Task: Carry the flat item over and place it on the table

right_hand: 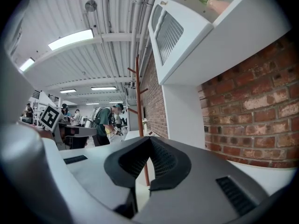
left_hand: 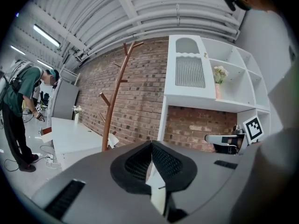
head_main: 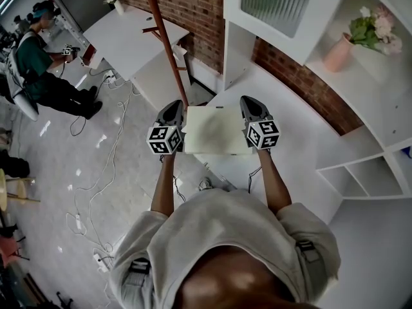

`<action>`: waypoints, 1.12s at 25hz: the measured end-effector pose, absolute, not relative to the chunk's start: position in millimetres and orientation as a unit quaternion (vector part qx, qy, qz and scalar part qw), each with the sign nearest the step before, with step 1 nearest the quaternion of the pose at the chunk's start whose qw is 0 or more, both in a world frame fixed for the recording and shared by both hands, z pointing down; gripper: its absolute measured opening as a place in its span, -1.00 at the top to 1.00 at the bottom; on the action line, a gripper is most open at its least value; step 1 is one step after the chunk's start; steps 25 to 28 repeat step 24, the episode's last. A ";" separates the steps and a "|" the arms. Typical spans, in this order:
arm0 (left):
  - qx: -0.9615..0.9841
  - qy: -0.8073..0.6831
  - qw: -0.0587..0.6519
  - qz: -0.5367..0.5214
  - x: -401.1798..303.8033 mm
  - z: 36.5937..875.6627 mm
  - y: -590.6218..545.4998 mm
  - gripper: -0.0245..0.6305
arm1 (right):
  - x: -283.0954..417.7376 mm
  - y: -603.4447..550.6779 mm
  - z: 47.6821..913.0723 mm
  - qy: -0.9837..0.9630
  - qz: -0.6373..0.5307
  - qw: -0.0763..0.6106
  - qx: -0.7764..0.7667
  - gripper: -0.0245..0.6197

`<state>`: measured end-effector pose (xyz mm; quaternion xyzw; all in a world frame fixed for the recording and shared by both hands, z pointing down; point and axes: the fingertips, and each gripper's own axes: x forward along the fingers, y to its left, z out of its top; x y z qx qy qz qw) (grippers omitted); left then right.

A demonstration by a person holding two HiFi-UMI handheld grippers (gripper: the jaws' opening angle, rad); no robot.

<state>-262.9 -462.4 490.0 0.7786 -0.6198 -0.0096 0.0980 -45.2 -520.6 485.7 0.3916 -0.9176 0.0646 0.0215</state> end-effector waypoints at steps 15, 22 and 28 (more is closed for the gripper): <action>0.778 -0.621 0.092 -0.007 -255.6 487.9 -471.3 0.87 | -36.9 -530.1 485.5 -0.916 0.068 0.025 0.395 0.85; 0.781 -0.617 0.094 -0.006 -249.8 489.8 -468.0 0.87 | -34.2 -526.1 484.4 -0.916 0.067 0.027 0.395 0.85; 0.781 -0.617 0.097 -0.005 -249.1 491.7 -464.1 0.87 | -33.6 -522.4 485.5 -0.915 0.068 0.028 0.396 0.85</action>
